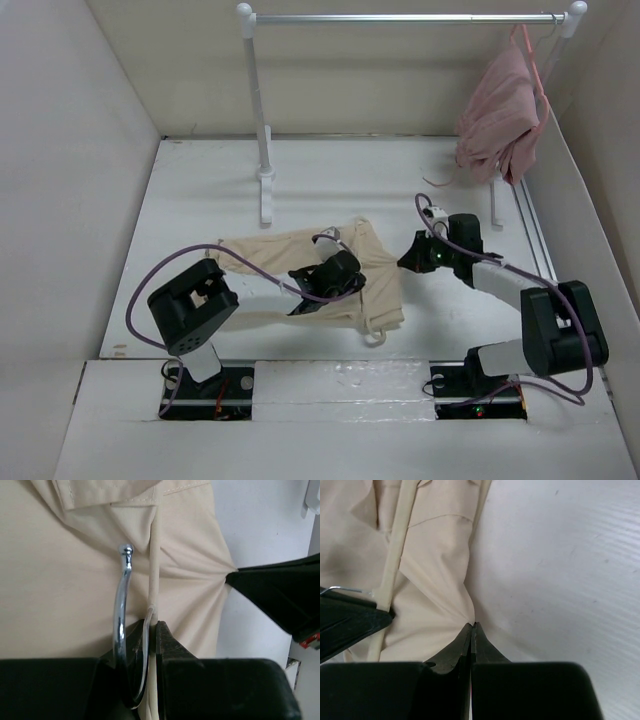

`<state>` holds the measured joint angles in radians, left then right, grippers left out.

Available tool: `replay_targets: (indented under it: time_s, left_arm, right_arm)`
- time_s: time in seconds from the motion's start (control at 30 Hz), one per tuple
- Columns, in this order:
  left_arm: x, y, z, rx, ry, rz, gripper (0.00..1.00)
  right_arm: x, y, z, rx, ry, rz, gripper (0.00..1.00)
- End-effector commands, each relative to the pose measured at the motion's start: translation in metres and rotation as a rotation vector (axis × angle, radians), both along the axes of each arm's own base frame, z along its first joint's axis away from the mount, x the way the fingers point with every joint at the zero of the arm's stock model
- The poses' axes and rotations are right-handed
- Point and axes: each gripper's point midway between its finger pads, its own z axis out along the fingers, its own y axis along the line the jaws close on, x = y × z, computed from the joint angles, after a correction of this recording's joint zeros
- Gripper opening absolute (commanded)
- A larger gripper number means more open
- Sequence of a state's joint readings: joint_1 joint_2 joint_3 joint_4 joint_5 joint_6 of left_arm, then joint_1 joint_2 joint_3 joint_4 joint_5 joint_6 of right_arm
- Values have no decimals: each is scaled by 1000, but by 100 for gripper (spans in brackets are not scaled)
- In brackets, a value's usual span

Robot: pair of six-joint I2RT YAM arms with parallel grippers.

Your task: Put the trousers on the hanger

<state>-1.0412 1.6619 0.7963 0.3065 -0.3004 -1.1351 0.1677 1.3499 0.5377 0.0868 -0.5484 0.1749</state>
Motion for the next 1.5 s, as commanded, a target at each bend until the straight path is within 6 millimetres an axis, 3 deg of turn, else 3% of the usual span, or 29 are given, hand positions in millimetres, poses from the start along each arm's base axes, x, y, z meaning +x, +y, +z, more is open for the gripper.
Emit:
replay_targets:
  time_s: [0.0, 0.13, 0.23, 0.27, 0.33, 0.43, 0.53, 0.7, 0.77, 0.87, 0.9, 1.17, 1.23, 1.47]
  left_arm:
    - [-14, 47, -30, 201, 46, 15, 0]
    - [-7, 50, -26, 210, 41, 42, 0]
    - [-2, 41, -17, 199, 15, 20, 0]
    - [0, 38, -18, 211, 15, 13, 0]
    - [1, 36, -16, 213, 12, 13, 0]
    - [-3, 33, -17, 213, 19, -1, 0]
    - [-3, 35, -10, 208, 10, 2, 0]
    - [-1, 37, -6, 209, -3, 9, 0]
    - [0, 37, -5, 212, -6, 13, 0]
    - [1, 40, -4, 227, -8, 16, 0]
    - [0, 41, -5, 235, -7, 15, 0]
    - [13, 86, -12, 290, 4, 81, 0]
    - [16, 97, -15, 309, 11, 102, 0]
    - [11, 105, -15, 330, 2, 85, 0]
  right_arm:
    - [46, -26, 25, -61, -134, -62, 0]
    - [34, -28, 25, -96, -115, -11, 0]
    - [24, -19, 33, -71, -146, 72, 52]
    - [30, -12, 40, -43, -162, 107, 76]
    - [37, -6, 47, -15, -193, 137, 80]
    - [54, 11, 33, 15, -167, 212, 84]
    - [53, 51, 25, 109, -140, 332, 83]
    - [43, 81, 13, 163, -71, 384, 76]
    - [37, 87, 6, 195, -50, 380, 47]
    - [38, 74, 6, 197, -62, 304, 2]
    - [41, 69, 9, 193, -77, 283, 0]
    - [49, 0, 18, 125, -112, 133, 0]
    - [47, -9, 16, 126, -110, 116, 0]
    - [58, -48, 8, 90, -100, 39, 0]
